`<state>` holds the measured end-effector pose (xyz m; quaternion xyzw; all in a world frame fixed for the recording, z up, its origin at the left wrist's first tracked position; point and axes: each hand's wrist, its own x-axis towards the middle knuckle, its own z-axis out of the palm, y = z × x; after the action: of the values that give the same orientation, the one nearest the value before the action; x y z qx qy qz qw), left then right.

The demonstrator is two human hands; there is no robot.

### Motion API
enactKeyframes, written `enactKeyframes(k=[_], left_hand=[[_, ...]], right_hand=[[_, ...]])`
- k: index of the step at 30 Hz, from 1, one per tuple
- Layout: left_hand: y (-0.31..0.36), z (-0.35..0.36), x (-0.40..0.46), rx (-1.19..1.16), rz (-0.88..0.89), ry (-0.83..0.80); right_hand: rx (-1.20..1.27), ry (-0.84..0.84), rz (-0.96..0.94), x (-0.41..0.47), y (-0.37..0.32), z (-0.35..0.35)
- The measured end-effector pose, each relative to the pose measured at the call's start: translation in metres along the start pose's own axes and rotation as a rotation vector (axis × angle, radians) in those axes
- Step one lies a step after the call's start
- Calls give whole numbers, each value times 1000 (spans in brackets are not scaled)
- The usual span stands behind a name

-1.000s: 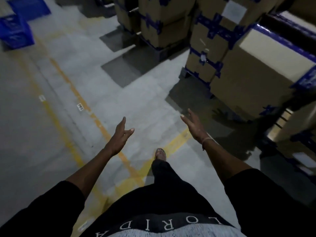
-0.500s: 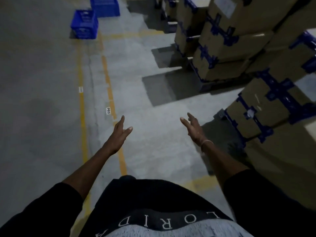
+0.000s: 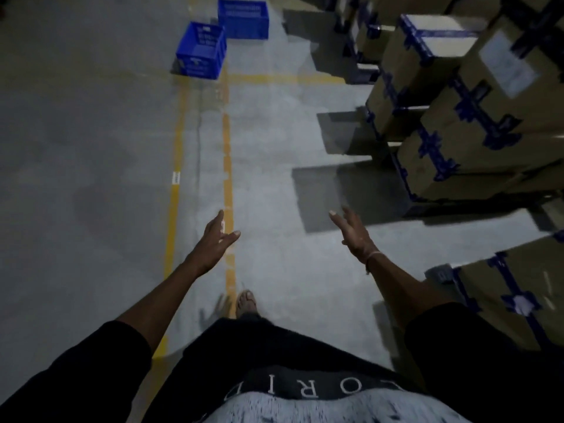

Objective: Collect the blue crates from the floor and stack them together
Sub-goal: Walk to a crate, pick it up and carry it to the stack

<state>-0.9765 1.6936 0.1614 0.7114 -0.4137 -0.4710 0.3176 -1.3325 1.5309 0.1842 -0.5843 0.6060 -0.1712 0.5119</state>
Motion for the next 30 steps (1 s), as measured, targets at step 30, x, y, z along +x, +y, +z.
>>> enactKeyframes(k=[30], left_hand=[[176,-365,598,-18,-39,221]], right_hand=[[-38,-158,-88,662,-434,113]])
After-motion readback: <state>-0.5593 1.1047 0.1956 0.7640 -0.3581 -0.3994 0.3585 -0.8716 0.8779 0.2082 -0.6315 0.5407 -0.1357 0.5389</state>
